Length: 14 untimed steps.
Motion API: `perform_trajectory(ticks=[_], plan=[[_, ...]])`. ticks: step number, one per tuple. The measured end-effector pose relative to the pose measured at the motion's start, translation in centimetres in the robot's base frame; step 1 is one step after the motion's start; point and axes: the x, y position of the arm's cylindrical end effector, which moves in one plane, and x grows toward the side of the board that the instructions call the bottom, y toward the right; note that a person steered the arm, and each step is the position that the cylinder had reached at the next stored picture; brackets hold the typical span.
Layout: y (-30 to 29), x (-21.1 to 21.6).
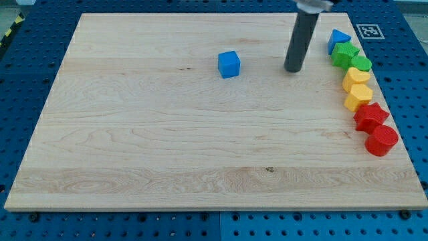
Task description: Move the blue cube to the top right
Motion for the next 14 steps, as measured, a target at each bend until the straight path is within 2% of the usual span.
perform_trajectory(ticks=[1, 3, 4, 6, 7, 11, 13, 14], plan=[[-3.3, 2.3], [-4.7, 3.3], [-9.9, 4.4], [-10.5, 4.4], [-12.7, 3.6], [-12.4, -1.3], [-8.2, -2.3], [-8.6, -4.1]])
